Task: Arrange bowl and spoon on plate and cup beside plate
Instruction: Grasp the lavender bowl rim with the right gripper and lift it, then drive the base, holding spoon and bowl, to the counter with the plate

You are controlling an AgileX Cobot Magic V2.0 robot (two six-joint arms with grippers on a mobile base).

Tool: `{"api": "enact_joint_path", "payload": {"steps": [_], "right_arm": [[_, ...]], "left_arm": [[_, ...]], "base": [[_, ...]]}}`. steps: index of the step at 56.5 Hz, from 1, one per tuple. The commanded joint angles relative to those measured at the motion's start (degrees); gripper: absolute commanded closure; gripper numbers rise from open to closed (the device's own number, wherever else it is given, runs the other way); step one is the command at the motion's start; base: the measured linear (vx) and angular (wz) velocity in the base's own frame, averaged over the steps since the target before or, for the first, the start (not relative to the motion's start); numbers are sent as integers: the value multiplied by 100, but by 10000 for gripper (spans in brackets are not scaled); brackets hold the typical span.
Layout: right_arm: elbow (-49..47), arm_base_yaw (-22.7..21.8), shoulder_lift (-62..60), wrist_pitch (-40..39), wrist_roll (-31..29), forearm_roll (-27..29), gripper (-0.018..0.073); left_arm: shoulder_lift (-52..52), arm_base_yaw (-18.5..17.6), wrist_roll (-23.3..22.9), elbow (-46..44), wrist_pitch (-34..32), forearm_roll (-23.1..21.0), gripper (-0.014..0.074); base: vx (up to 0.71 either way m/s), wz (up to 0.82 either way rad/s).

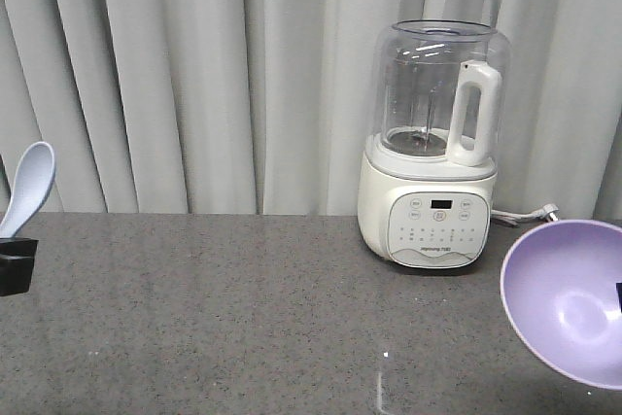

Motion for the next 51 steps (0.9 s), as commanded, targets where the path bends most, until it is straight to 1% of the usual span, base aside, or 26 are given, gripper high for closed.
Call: {"api": "enact_joint_path", "payload": {"steps": [1, 7, 13, 24, 31, 51], "right_arm": [[-153, 83, -677, -304, -126, 129, 569], [-140, 83, -1206, -185, -56, 161, 569], [40, 83, -1733, -269, -14, 276, 569], [592, 83, -2514, -524, 0, 440, 569], [641, 83, -2658, -592, 19, 466, 568], [641, 83, -2657, -632, 19, 477, 568]], "left_arm": [[-265, -29, -5, -123, -408, -53, 601], [-573, -29, -9, -123, -425, -53, 599], [-961, -29, -3, -61, -436, -53, 600], [-1847, -29, -60, 760, -1018, -53, 596], [-2185, -29, -60, 1067, -1309, -53, 596], [-2265, -29, -49, 1075, -1174, -53, 596]], "base": [[0, 0], [0, 0], [0, 0], [0, 0], [0, 0], [0, 0]]}}
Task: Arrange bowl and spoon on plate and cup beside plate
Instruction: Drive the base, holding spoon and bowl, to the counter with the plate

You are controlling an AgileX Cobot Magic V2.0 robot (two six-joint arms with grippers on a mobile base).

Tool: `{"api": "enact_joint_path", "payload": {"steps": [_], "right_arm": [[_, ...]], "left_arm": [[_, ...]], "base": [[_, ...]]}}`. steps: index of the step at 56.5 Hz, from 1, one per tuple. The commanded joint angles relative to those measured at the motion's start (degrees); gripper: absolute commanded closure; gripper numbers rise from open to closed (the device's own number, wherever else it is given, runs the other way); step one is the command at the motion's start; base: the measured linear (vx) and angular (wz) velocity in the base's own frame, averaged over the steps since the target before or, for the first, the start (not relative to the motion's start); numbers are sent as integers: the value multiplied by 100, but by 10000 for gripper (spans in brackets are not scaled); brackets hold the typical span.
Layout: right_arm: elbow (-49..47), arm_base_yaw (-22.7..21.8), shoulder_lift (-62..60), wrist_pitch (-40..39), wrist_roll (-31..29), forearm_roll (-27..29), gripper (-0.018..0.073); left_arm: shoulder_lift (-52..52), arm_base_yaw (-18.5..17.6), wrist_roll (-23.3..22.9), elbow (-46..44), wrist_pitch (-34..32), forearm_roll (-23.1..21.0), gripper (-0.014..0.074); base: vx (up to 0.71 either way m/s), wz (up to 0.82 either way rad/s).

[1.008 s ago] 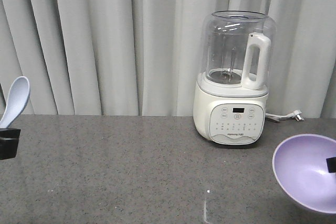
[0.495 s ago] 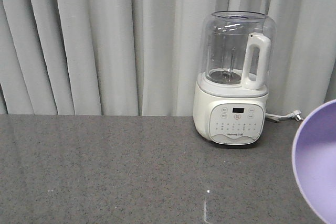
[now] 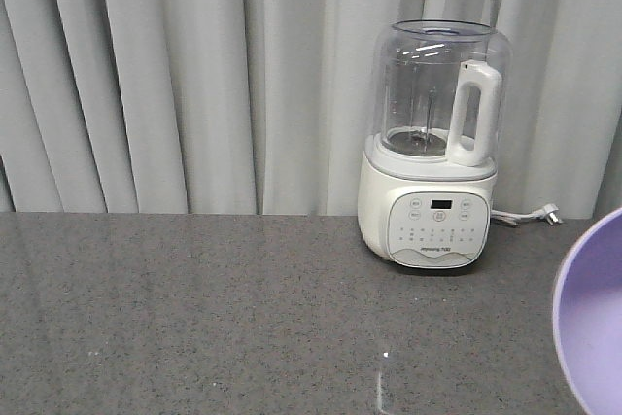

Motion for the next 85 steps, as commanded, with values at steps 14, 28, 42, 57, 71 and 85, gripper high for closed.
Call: {"api": "enact_joint_path", "payload": {"steps": [14, 28, 42, 57, 71, 85], "right_arm": [[-150, 15, 20, -529, -1, 136, 568], [-150, 15, 28, -529, -1, 136, 568], [-150, 15, 28, -529, -1, 136, 568], [-150, 15, 28, -529, -1, 136, 568], [-150, 15, 28, -529, -1, 136, 568], [-150, 15, 28, -529, -1, 136, 568]], "left_arm": [[0, -29, -44, -125, -450, -53, 596], [15, -29, -44, -125, -445, -53, 596], [15, -29, -44, -125, -445, -53, 596], [15, -29, -44, -125, -445, -53, 596], [15, -29, -44, -125, -445, -53, 596], [15, -29, -44, -125, -445, -53, 596]], "base": [[0, 0], [0, -1], [-5, -19], [-12, -47], [-15, -61], [-15, -67]]}}
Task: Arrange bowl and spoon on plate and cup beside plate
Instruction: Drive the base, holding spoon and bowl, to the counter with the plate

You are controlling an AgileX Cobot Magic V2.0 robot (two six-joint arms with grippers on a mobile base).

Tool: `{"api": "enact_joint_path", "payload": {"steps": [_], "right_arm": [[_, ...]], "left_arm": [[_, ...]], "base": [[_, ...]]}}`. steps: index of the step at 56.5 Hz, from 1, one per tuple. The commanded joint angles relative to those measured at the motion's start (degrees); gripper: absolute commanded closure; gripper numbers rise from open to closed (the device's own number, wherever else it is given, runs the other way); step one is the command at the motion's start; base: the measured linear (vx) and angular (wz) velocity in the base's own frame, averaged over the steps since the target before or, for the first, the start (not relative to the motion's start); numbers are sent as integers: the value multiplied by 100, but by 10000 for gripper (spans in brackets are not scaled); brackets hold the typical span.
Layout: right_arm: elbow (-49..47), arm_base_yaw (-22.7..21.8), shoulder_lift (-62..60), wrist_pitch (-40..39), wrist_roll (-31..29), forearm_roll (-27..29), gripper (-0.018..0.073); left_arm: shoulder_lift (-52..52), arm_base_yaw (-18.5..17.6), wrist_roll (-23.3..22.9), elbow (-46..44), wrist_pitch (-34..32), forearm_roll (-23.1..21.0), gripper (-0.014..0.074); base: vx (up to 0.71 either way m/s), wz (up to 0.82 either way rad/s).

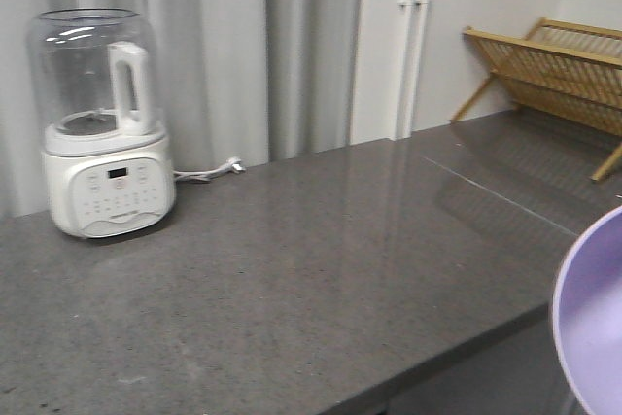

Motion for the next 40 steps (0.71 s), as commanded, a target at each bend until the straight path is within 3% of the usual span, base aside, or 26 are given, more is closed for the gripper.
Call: {"api": "enact_joint_path", "payload": {"steps": [1, 24, 40], "right_arm": [[-154, 15, 28, -514, -1, 116, 568], [-154, 15, 28, -514, -8, 116, 568], [-154, 15, 28, -514, -8, 116, 568]], "left_arm": [[9, -29, -44, -131, -445, -53, 596], [9, -29, -44, -131, -445, -53, 596], [9, -29, -44, -131, -445, -53, 596]], "base": [[-13, -72], [-12, -70], [-6, -48]]}}
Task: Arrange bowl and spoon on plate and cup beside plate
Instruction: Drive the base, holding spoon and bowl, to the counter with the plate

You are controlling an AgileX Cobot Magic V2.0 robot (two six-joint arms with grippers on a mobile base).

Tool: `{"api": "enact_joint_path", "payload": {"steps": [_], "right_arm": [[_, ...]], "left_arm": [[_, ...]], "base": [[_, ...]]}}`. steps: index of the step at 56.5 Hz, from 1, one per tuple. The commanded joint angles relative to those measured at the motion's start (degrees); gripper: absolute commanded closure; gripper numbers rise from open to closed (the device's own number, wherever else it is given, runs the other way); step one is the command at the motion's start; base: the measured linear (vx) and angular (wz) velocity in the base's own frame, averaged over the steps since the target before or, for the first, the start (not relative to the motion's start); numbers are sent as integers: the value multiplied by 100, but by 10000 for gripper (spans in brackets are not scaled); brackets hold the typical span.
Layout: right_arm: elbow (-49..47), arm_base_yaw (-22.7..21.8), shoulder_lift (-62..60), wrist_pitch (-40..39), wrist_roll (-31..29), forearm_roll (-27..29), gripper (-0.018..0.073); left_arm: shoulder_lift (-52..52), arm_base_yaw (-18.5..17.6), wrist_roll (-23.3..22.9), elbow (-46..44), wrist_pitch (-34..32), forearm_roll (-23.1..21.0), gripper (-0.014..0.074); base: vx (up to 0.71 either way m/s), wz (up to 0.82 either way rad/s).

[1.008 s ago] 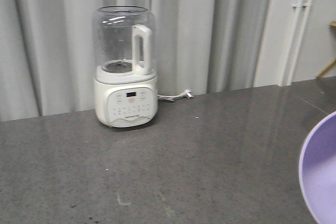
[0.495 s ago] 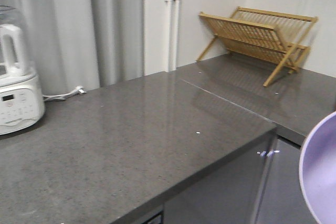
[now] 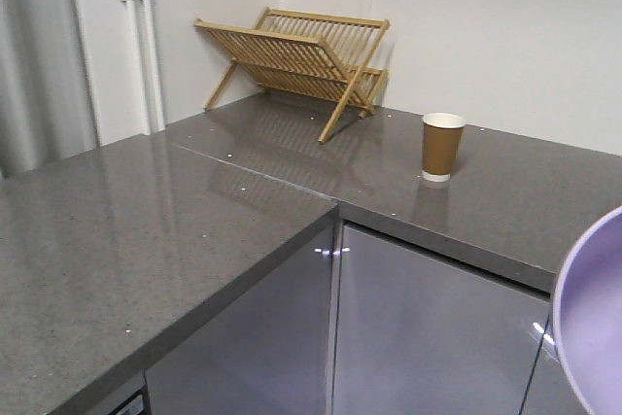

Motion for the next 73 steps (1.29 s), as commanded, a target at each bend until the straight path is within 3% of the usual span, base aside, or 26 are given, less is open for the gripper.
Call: {"api": "enact_joint_path", "payload": {"steps": [1, 37, 73], "right_arm": [[-154, 15, 28, -514, -8, 121, 568], [-154, 15, 28, -514, -8, 121, 568], [-154, 3, 28, -507, -10, 121, 568]], "left_arm": [[9, -29, -44, -131, -445, -50, 596], [3, -29, -44, -131, -446, -50, 596], [3, -29, -44, -131, -446, -50, 596]], "base": [[-2, -36], [8, -32], [27, -19]]}}
